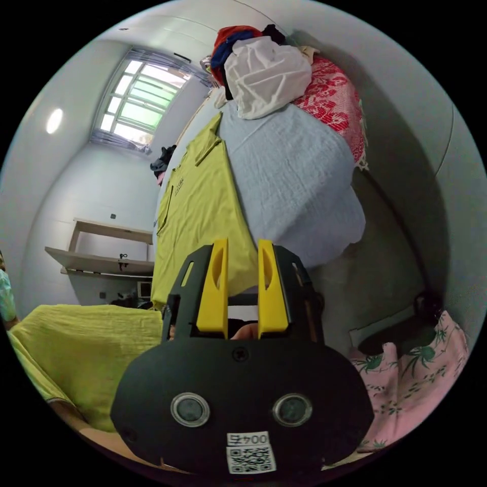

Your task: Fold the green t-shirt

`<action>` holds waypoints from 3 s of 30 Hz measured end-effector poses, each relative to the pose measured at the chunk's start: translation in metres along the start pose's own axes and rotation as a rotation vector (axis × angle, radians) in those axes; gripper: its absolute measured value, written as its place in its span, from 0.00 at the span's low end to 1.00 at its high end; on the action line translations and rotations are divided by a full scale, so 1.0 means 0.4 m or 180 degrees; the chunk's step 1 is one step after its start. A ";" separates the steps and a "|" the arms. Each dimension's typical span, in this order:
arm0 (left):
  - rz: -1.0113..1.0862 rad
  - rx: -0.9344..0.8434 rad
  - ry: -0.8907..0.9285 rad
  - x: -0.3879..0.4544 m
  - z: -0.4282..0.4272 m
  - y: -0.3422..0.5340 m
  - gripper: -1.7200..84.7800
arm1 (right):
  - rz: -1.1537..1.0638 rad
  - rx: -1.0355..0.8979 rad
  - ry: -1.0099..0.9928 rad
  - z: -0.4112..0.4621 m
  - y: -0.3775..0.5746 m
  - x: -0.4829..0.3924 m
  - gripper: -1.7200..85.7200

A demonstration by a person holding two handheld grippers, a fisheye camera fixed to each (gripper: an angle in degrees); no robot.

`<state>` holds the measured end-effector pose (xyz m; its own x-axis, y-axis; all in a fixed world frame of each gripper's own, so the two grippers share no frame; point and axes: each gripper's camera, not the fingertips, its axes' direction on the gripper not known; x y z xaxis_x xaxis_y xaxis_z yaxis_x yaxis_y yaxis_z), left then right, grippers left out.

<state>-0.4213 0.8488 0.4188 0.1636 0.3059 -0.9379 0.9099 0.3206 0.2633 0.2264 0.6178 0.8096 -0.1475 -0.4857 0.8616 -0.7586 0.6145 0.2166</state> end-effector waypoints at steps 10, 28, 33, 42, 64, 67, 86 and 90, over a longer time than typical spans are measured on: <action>-0.0080 0.0026 -0.0255 0.232 0.040 -0.027 0.04 | -0.0254 -0.0415 -0.0248 -0.092 0.022 0.106 0.16; -0.0213 0.0001 -0.0257 0.426 0.047 -0.017 0.03 | -0.0563 -0.0627 -0.0888 -0.250 0.021 0.118 0.02; -0.0226 0.0110 -0.0081 0.444 0.012 0.003 0.03 | -0.0585 -0.0435 -0.1230 -0.362 0.014 0.078 0.02; -0.0024 0.0622 0.1006 0.502 -0.197 0.017 0.03 | -0.1208 0.0078 -0.1475 -0.594 -0.099 -0.185 0.01; -0.0634 0.0992 0.1691 0.487 -0.391 0.117 0.04 | -0.0578 0.0148 -0.1569 -0.568 -0.217 -0.109 0.01; -0.0670 0.1244 0.1784 0.515 -0.431 0.050 0.04 | -0.0532 0.0230 -0.1607 -0.516 -0.330 -0.123 0.01; -0.0829 0.1121 0.1799 0.385 -0.616 -0.873 0.04 | -0.0578 0.0241 -0.0413 0.094 -1.193 -0.378 0.01; -0.0943 0.0935 0.1815 0.282 -0.585 -1.082 0.04 | -0.0406 0.0158 -0.0227 0.276 -1.332 -0.362 0.01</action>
<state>-0.8860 0.9544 0.2517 -0.2590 0.6910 -0.6749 0.9636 0.2323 -0.1319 0.5818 0.2920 0.5188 -0.0915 -0.6019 0.7933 -0.8042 0.5145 0.2976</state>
